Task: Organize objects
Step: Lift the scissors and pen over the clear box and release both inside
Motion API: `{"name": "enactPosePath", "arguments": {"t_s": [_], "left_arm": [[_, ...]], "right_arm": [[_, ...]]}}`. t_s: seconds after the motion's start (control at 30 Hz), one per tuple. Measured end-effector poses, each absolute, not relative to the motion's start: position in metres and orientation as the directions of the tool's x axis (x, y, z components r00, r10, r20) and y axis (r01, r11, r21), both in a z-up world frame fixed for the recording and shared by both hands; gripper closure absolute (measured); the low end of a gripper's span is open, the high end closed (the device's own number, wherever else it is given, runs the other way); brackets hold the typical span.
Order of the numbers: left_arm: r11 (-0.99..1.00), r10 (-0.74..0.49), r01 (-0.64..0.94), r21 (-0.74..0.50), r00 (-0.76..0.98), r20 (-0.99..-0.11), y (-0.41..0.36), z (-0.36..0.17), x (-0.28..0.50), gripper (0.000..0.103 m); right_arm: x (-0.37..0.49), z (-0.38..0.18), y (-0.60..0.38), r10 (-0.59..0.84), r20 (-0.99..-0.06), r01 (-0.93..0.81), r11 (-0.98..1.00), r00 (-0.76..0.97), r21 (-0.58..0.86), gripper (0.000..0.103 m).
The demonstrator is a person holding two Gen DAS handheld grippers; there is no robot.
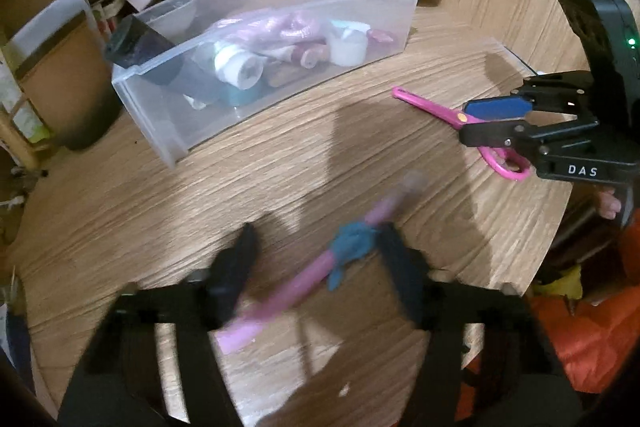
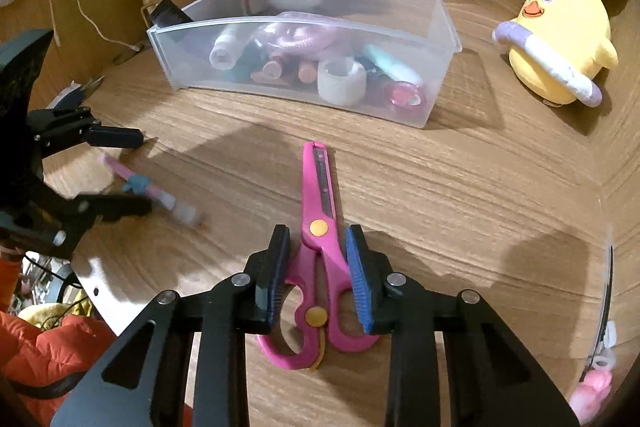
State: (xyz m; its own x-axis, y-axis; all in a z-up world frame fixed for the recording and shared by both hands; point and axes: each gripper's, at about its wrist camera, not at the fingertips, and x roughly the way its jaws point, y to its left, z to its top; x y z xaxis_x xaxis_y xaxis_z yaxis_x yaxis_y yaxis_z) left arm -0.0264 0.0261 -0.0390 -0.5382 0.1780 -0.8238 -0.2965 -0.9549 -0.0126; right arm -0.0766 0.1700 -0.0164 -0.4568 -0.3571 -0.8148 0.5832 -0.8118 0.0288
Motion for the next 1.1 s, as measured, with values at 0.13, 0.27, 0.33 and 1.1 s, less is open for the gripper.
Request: {"name": "enactPosePath", "arguments": {"t_s": [0.13, 0.27, 0.33, 1.1], "left_arm": [[-0.959, 0.176, -0.283, -0.020, -0.537, -0.825, 0.031, -0.037, -0.022, 0.085], [-0.951, 0.175, -0.309, 0.002, -0.542, -0.822, 0.032, -0.038, -0.022, 0.085], [-0.952, 0.178, -0.306, -0.002, -0.548, -0.817, 0.035, -0.037, -0.024, 0.085], [-0.979, 0.201, -0.174, -0.105, -0.751, -0.629, 0.024, 0.036, -0.043, 0.085]], "right_arm": [[-0.079, -0.017, 0.162, -0.349, -0.811, 0.580, -0.815, -0.469, 0.016, 0.076], [-0.077, -0.019, 0.156, -0.341, -0.803, 0.582, -0.813, -0.489, -0.010, 0.077], [-0.077, -0.020, 0.157, -0.345, -0.793, 0.572, -0.821, -0.502, -0.005, 0.084], [-0.083, 0.052, 0.165, -0.461, -0.576, 0.515, -0.854, -0.675, 0.080, 0.086]]}}
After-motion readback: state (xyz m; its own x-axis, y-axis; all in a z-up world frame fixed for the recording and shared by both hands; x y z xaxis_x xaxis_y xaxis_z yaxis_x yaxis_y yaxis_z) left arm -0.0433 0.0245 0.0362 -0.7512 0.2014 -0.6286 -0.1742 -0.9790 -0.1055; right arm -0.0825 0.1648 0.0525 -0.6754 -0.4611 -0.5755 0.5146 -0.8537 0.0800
